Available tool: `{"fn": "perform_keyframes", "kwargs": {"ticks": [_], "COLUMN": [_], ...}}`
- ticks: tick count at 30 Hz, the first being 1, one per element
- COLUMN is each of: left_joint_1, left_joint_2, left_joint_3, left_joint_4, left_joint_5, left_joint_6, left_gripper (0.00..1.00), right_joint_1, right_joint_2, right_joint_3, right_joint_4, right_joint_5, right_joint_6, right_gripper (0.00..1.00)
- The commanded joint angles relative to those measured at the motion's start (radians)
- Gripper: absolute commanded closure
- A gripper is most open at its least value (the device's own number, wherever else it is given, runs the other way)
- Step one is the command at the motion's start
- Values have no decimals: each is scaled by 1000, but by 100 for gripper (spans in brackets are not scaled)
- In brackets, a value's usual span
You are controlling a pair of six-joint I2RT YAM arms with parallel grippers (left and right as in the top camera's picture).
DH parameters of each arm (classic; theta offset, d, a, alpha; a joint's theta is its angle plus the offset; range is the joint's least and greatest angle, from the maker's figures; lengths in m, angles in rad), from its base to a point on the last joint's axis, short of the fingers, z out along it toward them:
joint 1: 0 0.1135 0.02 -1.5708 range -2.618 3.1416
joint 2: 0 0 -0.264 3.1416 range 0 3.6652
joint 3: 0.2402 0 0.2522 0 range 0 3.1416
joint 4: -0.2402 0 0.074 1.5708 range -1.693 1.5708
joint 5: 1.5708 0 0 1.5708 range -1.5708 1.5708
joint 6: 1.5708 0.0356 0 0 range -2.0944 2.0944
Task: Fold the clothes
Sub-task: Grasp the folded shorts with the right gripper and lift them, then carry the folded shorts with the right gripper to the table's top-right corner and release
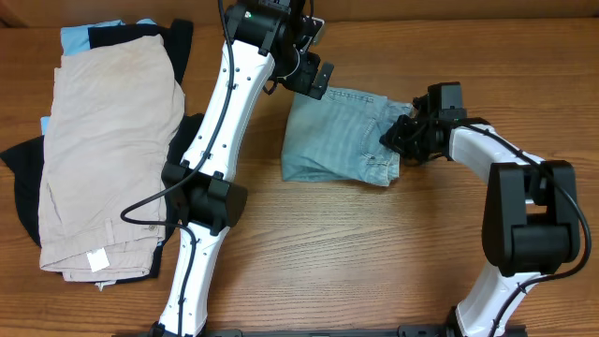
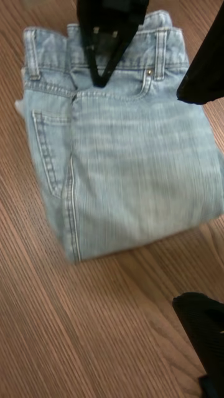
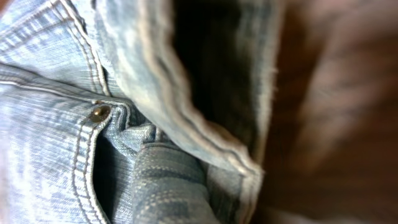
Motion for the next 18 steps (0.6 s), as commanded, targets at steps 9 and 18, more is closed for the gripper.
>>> {"fn": "perform_keyframes", "kwargs": {"ticks": [9,18], "left_joint_1": [8,8], "left_joint_2": [2,2], "left_joint_3": [11,10], "left_joint_4": [-4,3], "left_joint_5": [-35,-62], "left_joint_6": [-13,-14], "left_gripper": [0,0], "right_joint_1": [-119,-251], "right_joint_2": [22,23], "right_joint_3": [-9,-9], "right_joint_4": [361,490], "right_joint_5": [31,565], "right_joint_6": [368,635], "right_gripper": [96,96]}}
